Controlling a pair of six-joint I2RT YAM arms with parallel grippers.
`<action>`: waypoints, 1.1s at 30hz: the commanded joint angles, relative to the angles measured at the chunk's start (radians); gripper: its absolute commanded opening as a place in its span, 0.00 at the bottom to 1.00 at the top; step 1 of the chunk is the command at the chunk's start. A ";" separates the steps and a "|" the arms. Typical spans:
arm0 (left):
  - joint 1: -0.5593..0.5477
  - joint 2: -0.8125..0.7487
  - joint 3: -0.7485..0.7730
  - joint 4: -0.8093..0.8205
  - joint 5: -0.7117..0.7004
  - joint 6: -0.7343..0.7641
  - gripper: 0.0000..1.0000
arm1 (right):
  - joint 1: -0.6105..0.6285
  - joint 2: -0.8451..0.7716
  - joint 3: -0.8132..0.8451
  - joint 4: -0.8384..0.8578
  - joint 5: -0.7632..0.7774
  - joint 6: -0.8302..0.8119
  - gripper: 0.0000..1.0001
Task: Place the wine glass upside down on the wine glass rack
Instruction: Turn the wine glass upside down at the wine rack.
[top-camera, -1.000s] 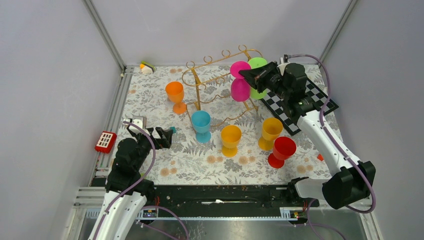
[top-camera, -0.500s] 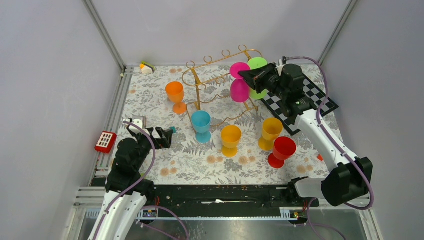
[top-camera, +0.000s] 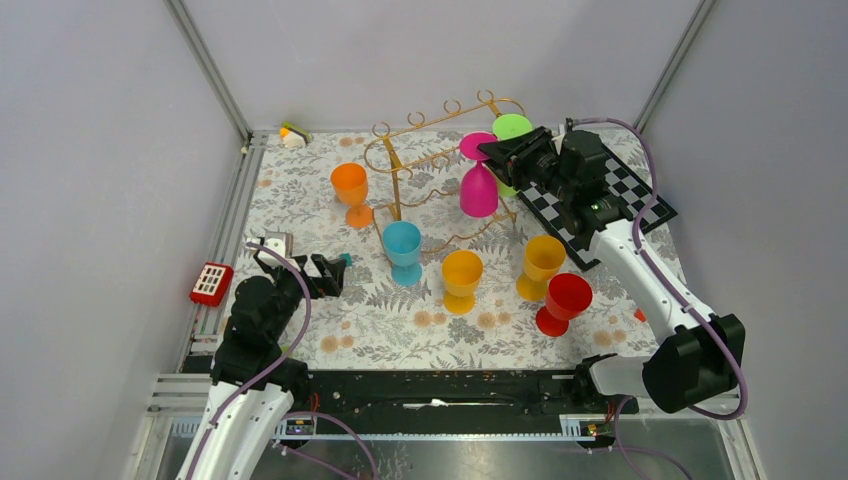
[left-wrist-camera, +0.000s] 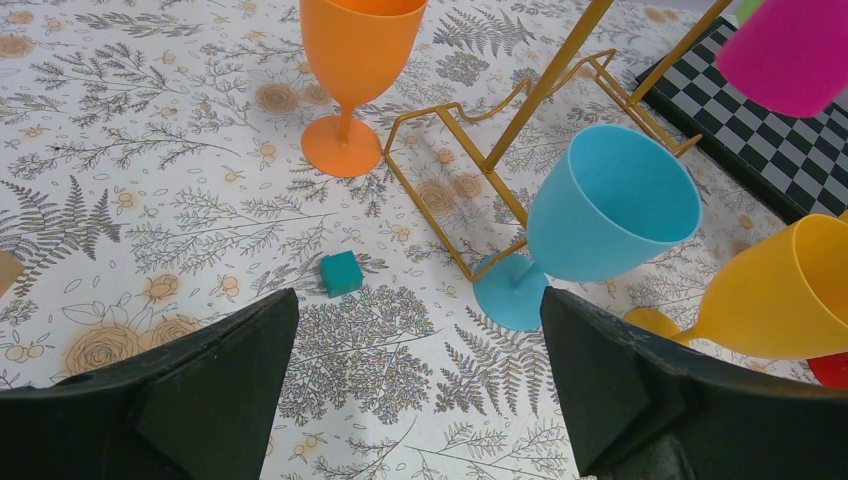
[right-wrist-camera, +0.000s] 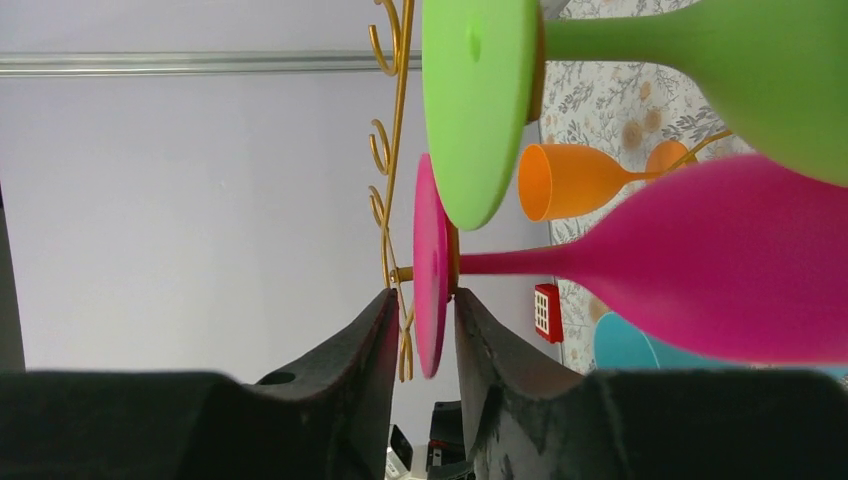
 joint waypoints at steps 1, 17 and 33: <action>0.003 -0.009 0.004 0.061 0.019 0.010 0.99 | -0.006 -0.024 0.014 -0.011 -0.005 0.009 0.36; 0.003 -0.018 0.002 0.062 0.019 0.011 0.99 | -0.006 -0.148 -0.099 0.005 -0.015 0.055 1.00; 0.002 -0.020 0.004 0.058 0.019 0.008 0.99 | -0.006 -0.505 -0.226 -0.255 0.023 -0.122 0.99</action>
